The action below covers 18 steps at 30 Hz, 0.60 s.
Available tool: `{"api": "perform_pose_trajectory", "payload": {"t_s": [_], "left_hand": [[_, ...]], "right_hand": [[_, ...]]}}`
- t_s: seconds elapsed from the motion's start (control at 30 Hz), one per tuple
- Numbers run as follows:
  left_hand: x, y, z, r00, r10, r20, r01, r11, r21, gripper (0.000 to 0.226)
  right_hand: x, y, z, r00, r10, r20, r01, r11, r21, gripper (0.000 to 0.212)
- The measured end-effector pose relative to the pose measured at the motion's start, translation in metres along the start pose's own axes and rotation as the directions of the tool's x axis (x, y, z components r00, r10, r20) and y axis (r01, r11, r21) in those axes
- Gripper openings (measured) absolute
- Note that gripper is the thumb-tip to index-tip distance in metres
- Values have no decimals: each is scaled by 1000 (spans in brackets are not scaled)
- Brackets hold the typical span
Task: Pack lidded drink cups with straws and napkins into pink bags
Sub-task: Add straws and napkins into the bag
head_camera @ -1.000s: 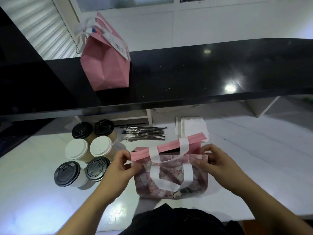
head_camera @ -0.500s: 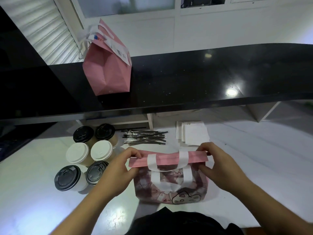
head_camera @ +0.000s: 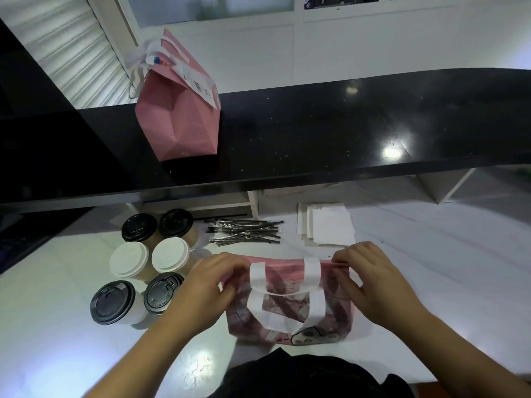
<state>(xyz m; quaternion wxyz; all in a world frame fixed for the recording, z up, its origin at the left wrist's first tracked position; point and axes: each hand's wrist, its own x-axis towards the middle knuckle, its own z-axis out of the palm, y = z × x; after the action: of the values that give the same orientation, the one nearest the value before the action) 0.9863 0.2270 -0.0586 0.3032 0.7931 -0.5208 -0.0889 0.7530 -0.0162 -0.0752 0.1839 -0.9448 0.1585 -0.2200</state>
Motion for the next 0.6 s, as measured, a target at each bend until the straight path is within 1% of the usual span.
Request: {"api": "perform_pose_trajectory", "payload": {"t_s": [0.1,0.17,0.23,0.33,0.4,0.47,0.53,0.6], "left_hand": [[3,0,-1,998,50,34,-52,998,40,54],[8,1,-2,994,85,70,-91,993,78,55],[14,6,-2,988,97,118,-112,986,126,46],[27,17,0,980,66,190,-106,972,211,26],[38,26,3,975,34,221,-91,963,255,23],[48,36,7,971,16,240,-83,958,274,20],[54,44,13,965,27,260,-115,937,330,16],[54,46,17,973,29,229,-114,922,371,16]], "right_hand": [[10,-5,-7,997,-62,54,67,994,-89,17],[16,-10,-11,987,-104,122,120,984,-135,19],[22,-20,-12,970,-147,194,179,971,-157,15],[36,-36,-11,948,-200,246,238,962,-137,12],[46,-45,-8,938,-196,286,245,958,-147,15],[53,-49,-4,936,-165,312,222,963,-156,19],[56,-48,-1,939,-140,314,196,969,-153,21],[54,-44,-1,938,-122,325,178,972,-150,20]]}}
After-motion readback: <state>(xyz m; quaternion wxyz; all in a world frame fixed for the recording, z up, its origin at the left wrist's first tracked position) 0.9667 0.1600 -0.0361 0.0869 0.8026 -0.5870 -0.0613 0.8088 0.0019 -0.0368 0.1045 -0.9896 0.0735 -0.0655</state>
